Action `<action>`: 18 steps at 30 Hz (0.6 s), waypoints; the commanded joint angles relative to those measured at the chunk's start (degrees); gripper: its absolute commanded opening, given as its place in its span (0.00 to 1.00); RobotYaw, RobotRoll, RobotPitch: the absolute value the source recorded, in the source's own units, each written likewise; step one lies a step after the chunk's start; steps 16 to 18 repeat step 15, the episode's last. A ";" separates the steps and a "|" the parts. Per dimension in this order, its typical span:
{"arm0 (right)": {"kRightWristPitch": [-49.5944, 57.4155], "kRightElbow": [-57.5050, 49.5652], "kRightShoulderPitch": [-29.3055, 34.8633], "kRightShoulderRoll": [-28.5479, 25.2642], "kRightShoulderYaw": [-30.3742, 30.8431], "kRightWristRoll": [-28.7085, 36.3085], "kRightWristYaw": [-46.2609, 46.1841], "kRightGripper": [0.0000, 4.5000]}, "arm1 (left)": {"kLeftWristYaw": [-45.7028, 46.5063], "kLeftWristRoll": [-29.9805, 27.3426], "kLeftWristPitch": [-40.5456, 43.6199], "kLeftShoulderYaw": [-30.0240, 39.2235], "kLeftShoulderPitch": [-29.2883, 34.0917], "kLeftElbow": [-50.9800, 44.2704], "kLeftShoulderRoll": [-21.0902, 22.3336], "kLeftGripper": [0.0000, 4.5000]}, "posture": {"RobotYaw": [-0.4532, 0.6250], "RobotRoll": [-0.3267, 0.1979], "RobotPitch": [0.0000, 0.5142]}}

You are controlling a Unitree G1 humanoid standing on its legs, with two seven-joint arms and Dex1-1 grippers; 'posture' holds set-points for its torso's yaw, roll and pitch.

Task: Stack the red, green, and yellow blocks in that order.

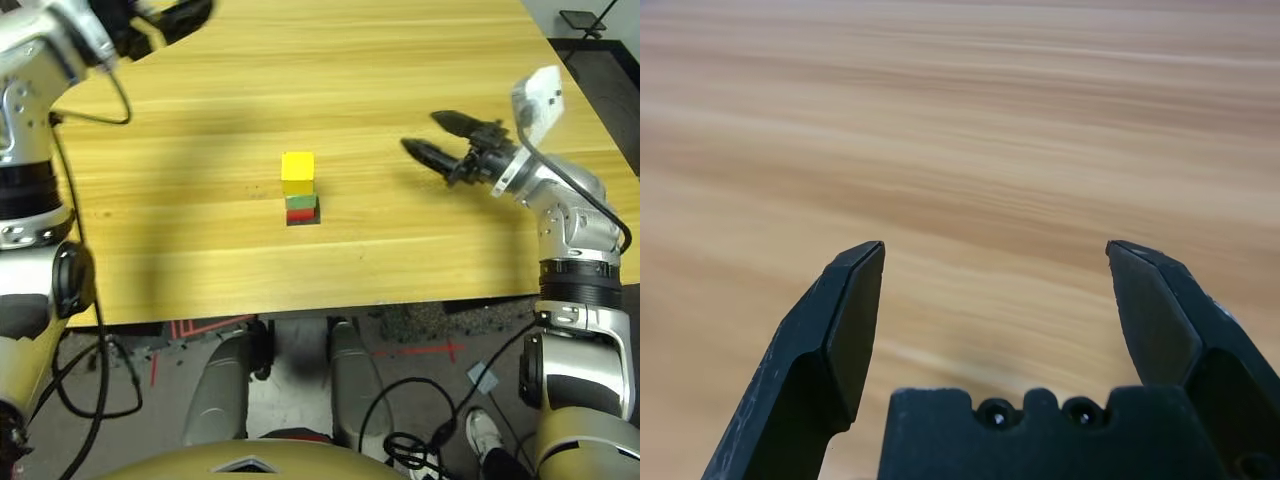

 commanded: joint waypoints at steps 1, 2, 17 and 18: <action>-7.98 9.88 -1.94 -2.42 -2.41 -2.87 -5.51 1.00 | 3.86 0.70 -7.56 3.23 6.82 2.00 -0.33 0.99 | 0.46 0.57 0.46; -9.66 12.25 -2.55 -2.90 -2.50 -3.40 -6.40 1.00 | 5.40 0.05 -9.21 4.51 8.20 2.65 -1.24 0.99 | 0.46 0.56 0.46; -20.07 29.00 -6.71 -4.87 -2.54 -5.96 -11.97 1.00 | 12.94 -0.82 -23.59 4.03 13.82 7.17 -8.75 0.99 | 0.44 0.49 0.41; -20.07 29.00 -6.71 -4.87 -2.54 -5.96 -11.97 1.00 | 12.94 -0.82 -23.59 4.03 13.82 7.17 -8.75 0.99 | 0.44 0.49 0.41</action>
